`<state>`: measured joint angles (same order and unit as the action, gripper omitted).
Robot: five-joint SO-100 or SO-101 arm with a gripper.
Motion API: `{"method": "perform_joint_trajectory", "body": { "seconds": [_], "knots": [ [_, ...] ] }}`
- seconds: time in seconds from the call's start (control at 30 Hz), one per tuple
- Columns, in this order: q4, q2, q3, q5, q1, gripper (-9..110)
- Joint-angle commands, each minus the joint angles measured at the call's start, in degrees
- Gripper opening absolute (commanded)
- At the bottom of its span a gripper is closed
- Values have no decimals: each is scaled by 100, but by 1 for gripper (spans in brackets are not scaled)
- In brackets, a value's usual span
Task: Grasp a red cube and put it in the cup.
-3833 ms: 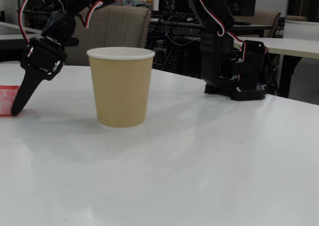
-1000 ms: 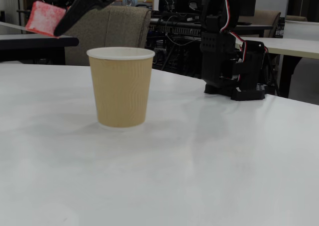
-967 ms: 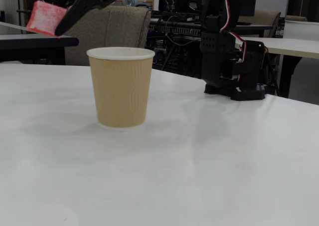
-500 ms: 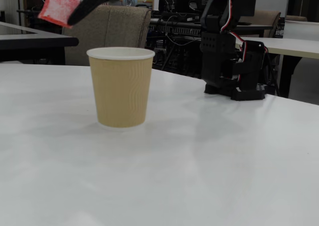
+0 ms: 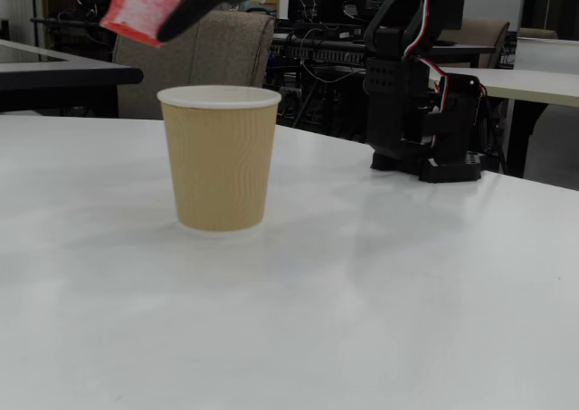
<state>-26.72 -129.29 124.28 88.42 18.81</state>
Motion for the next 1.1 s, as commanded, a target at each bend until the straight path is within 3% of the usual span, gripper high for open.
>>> {"method": "perform_joint_trajectory", "body": {
  "seconds": [0.0, 1.07],
  "knots": [
    [114, -668, 158, -70, -44, 8],
    [246, -2241, 1538, -70, -853, 8]
  ]
}}
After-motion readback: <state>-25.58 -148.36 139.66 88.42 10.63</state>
